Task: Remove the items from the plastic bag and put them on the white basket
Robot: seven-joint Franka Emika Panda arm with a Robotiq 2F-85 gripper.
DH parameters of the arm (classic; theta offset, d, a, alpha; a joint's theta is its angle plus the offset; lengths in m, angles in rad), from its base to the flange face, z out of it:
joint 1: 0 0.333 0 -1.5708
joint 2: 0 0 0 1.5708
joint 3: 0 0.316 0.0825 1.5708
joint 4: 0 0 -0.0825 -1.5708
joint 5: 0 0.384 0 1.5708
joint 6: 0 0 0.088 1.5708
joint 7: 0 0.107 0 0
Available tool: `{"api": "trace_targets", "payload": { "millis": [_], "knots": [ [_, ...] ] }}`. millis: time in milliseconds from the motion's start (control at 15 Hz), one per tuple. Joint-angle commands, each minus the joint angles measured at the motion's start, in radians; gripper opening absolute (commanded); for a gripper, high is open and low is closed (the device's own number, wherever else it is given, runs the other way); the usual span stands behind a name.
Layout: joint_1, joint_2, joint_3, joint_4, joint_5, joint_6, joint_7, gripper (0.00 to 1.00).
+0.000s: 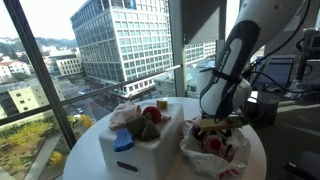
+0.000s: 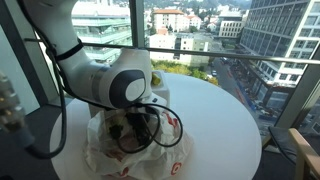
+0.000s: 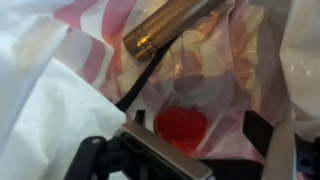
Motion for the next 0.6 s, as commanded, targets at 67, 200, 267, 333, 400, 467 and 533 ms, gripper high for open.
{"api": "trace_targets", "payload": {
  "millis": [67,200,267,333,400,467,533],
  "knots": [
    [0.121,0.032,-0.103,0.009,-0.138,0.047,0.212,0.75],
    [0.197,0.016,-0.164,-0.001,-0.241,0.042,0.315,0.59],
    [0.238,0.002,-0.198,-0.009,-0.305,0.031,0.378,0.51],
    [0.269,-0.007,-0.222,-0.012,-0.363,0.012,0.433,0.43],
    [0.298,-0.016,-0.245,-0.014,-0.423,-0.007,0.493,0.36],
    [0.301,-0.033,-0.236,-0.02,-0.451,-0.044,0.524,0.29],
    [0.277,-0.061,-0.194,-0.033,-0.447,-0.094,0.517,0.27]
  ]
}}
